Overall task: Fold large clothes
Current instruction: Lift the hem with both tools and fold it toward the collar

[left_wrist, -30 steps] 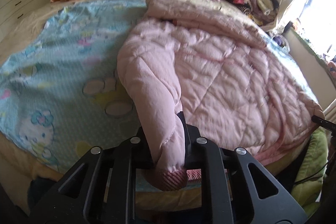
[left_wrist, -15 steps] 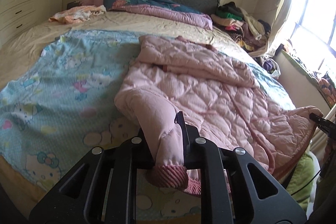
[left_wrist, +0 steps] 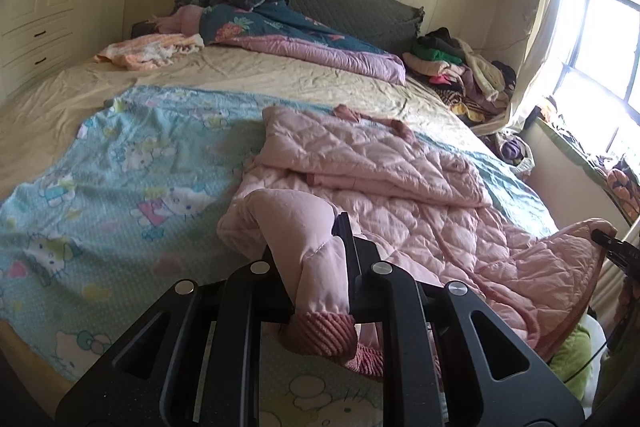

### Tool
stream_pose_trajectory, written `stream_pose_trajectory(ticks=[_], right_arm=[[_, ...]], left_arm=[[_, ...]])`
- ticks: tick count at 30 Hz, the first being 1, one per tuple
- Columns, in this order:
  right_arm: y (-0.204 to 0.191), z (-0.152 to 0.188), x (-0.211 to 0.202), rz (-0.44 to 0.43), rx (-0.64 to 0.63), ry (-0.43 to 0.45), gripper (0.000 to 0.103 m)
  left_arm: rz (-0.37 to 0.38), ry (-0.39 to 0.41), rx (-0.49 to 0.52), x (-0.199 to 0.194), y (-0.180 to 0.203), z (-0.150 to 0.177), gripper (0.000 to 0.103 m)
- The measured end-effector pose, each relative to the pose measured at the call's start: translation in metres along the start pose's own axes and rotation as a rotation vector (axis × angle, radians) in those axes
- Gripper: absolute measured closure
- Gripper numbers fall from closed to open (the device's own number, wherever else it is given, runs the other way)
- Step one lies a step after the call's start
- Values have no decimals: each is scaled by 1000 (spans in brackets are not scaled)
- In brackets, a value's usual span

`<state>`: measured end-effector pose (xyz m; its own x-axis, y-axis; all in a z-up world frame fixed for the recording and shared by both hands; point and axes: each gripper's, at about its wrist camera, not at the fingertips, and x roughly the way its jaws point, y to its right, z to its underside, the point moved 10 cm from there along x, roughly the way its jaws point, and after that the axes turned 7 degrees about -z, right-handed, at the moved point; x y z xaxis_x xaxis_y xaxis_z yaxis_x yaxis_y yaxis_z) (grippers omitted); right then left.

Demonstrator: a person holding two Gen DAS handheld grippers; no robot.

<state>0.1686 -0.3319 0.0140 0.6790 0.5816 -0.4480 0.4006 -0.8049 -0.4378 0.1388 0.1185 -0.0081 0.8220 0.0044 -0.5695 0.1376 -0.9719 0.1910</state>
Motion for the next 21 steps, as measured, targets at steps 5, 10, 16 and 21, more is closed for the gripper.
stream_pose_trajectory(ticks=[5,10,16,21], right_arm=[[-2,-21,-3,2,2,36,88],[-5,-42,-5,4,-2,68,88],[-7,-64,-6,2,-2,94,88],[-9,-82,-7,6,-1,110,88]], left_arm=[[-1,30,-15,-1,0,-21,94],[5,64,-25,-3,2,-42,94],[6,88,-30,-4,6,-65,94],[-2,104,-31,-4,8,-82,94]])
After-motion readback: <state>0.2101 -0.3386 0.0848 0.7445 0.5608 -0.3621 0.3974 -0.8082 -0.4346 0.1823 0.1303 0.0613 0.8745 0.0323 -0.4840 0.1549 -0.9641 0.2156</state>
